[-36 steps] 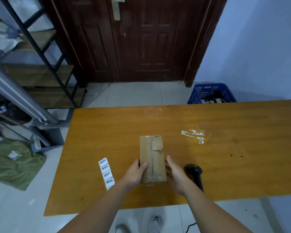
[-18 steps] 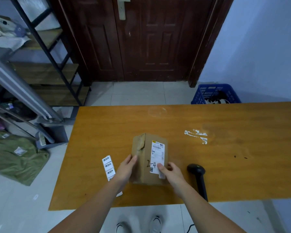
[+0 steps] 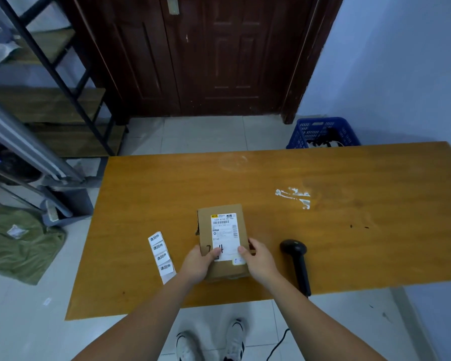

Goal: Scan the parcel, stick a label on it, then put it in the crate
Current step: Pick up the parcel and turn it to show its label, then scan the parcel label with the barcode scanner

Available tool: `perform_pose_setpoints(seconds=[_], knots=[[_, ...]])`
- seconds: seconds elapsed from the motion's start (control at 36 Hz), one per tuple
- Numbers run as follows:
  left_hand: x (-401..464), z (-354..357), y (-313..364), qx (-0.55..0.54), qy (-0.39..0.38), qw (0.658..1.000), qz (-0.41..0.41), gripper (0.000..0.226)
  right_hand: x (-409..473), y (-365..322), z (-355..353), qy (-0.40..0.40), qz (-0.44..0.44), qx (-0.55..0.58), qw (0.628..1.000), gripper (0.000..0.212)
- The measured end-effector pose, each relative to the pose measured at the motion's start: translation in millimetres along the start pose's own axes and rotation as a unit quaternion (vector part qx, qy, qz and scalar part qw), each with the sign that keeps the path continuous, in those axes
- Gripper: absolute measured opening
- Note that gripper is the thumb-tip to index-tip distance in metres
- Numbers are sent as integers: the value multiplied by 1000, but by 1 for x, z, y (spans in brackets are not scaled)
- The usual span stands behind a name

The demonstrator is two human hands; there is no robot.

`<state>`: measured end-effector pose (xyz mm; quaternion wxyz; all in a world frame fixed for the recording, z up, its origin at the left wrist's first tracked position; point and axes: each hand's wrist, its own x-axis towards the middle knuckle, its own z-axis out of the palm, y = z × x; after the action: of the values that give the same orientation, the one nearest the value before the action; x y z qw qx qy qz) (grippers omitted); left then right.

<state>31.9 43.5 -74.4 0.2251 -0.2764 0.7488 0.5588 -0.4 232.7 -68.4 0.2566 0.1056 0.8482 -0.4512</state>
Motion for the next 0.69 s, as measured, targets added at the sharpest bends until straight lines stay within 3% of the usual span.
perform_pose_setpoints(seconds=[0.22, 0.31, 0.42, 0.5, 0.58, 0.64, 0.69], knots=[[-1, 3, 2, 43, -3, 999, 14, 51, 4, 9, -12, -33, -1, -44, 998, 62], [0, 0, 3, 59, -21, 998, 14, 53, 5, 9, -32, 37, -34, -81, 995, 60], [3, 0, 3, 73, -20, 997, 13, 55, 6, 21, -66, 174, -75, -212, 959, 59], [3, 1, 1, 78, -11, 997, 10, 58, 5, 39, -85, 215, 15, -200, 956, 79], [2, 2, 0, 78, -4, 997, 10, 60, 2, 64, -93, 196, 113, -111, 968, 98], [2, 2, 0, 79, -2, 997, 8, 60, 0, 83, -91, 155, 156, -67, 973, 96], [2, 2, 0, 79, -3, 997, 8, 60, -3, 98, -84, 114, 177, -37, 977, 74]])
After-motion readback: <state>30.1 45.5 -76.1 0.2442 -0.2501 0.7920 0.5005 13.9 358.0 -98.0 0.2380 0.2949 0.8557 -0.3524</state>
